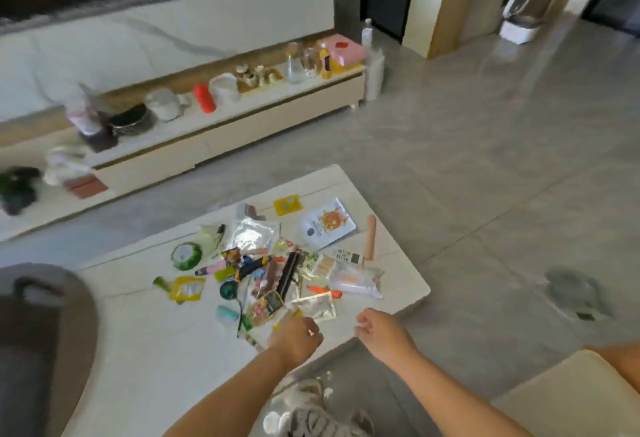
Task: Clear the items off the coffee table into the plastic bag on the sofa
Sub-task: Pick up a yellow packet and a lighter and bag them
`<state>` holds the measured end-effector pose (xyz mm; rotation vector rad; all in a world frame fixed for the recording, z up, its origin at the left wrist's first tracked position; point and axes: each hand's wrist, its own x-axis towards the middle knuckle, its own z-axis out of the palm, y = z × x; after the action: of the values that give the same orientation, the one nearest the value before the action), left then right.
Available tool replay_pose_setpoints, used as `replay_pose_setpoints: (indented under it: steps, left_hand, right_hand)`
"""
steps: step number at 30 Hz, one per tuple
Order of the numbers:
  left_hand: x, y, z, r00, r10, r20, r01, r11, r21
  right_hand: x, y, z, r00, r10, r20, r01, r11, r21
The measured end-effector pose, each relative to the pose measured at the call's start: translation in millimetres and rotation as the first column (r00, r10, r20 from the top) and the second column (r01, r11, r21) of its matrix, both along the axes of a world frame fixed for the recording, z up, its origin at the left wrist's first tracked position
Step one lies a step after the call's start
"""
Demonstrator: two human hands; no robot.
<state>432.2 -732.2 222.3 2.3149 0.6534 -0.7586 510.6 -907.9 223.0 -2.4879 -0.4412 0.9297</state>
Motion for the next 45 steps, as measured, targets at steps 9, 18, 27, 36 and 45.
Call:
replay_pose_setpoints:
  steps: [9,18,27,36,45]
  left_hand:
    - [-87,84,-10,0.946,0.322,-0.034,-0.322,0.947,0.013]
    - [-167,224,-23,0.853,0.516,-0.081,-0.52,0.853,-0.037]
    - [-175,327,-85,0.802,0.582,-0.132,-0.595,0.797,-0.099]
    - [-145,353,-219,0.686,0.699,-0.202,-0.728,0.656,-0.199]
    - [-109,407,-320,0.493,0.856,-0.155,-0.865,0.464,-0.189]
  right_hand:
    - [-40,124,-5,0.936,0.351,-0.004,-0.351,0.935,-0.048]
    - [-92,274,-24,0.917,0.39,-0.083,-0.393,0.919,-0.028]
    - [-116,359,-87,0.952,0.266,-0.151,-0.278,0.958,-0.07]
    - [-73,394,-207,0.942,0.316,-0.109,-0.33,0.931,-0.153]
    - [-59,437,-331,0.899,0.438,0.014,-0.427,0.884,-0.191]
